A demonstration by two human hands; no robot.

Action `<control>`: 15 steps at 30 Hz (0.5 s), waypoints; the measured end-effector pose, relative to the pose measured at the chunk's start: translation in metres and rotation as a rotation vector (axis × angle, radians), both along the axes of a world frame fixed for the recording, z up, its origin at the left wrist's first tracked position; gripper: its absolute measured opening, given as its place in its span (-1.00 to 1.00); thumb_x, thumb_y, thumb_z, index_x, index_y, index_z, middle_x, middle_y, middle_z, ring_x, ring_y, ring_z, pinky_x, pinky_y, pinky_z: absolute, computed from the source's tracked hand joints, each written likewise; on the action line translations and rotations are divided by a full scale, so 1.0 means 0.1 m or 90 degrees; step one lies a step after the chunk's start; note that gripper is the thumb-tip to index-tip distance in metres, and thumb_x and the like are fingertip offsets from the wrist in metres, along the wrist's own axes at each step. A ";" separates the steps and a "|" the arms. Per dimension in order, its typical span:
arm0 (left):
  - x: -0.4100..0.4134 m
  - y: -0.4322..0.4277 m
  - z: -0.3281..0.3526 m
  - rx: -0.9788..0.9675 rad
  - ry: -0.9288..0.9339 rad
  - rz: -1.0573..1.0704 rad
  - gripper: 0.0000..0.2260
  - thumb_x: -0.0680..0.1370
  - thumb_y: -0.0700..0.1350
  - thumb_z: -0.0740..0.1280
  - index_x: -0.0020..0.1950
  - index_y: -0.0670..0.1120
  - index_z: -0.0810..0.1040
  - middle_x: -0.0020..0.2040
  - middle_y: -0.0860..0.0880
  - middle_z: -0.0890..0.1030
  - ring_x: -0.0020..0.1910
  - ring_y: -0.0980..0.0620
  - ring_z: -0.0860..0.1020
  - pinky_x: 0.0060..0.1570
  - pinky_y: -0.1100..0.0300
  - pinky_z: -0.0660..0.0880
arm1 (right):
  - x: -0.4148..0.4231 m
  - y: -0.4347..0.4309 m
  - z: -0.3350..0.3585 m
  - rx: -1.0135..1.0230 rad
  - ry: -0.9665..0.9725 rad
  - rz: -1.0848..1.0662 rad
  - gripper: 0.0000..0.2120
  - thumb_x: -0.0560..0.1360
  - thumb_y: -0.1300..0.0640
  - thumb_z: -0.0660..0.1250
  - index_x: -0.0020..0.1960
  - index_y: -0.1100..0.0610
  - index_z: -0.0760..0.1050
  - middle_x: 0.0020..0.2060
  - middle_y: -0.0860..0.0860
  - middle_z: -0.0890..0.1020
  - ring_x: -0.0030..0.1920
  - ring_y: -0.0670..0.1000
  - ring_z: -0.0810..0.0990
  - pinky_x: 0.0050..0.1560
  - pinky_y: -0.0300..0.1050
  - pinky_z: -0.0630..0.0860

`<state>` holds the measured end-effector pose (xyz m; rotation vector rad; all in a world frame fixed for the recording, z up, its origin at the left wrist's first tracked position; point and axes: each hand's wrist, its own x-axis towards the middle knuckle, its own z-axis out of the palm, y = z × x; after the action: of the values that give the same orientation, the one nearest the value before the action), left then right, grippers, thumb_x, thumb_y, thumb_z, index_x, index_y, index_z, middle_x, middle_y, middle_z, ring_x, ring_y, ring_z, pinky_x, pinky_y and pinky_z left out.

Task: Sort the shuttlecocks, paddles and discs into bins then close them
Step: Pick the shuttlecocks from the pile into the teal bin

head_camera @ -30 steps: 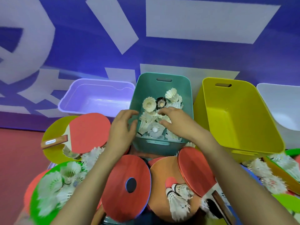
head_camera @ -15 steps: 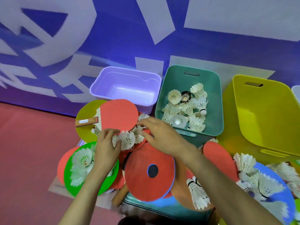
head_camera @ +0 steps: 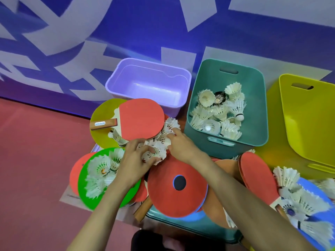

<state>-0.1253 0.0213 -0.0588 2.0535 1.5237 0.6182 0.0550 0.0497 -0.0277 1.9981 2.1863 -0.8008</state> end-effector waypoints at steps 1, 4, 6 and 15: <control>0.00 0.00 -0.01 0.000 -0.002 -0.007 -0.59 0.35 0.31 0.27 -0.08 0.04 0.64 0.21 0.02 0.46 0.24 0.02 0.36 0.20 0.28 0.21 | 0.01 0.00 -0.02 0.001 0.008 -0.003 -0.61 0.54 0.21 0.19 0.36 0.22 0.33 0.36 0.15 0.27 0.33 0.20 0.32 0.32 0.02 0.31; 0.04 -0.01 -0.01 0.010 -0.008 -0.006 -0.64 0.41 0.22 0.28 -0.03 -0.01 0.65 0.21 -0.04 0.47 0.24 -0.01 0.37 0.26 0.25 0.21 | 0.03 -0.02 -0.02 0.040 0.034 -0.016 -0.70 0.52 0.27 0.18 0.24 0.26 0.40 0.23 0.14 0.39 0.25 0.17 0.39 0.21 -0.03 0.35; 0.07 -0.02 -0.02 0.009 0.015 0.019 -0.67 0.45 0.08 0.28 0.05 -0.11 0.64 0.14 -0.11 0.51 0.22 -0.10 0.41 0.28 0.07 0.31 | 0.05 -0.06 0.01 0.068 0.046 -0.007 -0.71 0.53 0.26 0.18 0.24 0.26 0.40 0.21 0.12 0.41 0.24 0.15 0.39 0.18 -0.03 0.36; 0.22 -0.15 0.31 0.084 -0.144 0.152 -0.88 0.52 -0.11 0.32 -0.04 -0.07 0.64 -0.04 0.05 0.57 0.00 0.16 0.47 0.05 0.30 0.34 | 0.22 -0.32 0.43 0.245 0.137 0.042 -0.69 0.54 0.26 0.18 0.27 0.18 0.46 0.21 0.04 0.49 0.24 0.09 0.42 0.23 -0.04 0.38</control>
<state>-0.1030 0.0061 -0.0282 1.8321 1.6408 1.0301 0.0770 0.0173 0.0148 2.0649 2.6907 -0.6536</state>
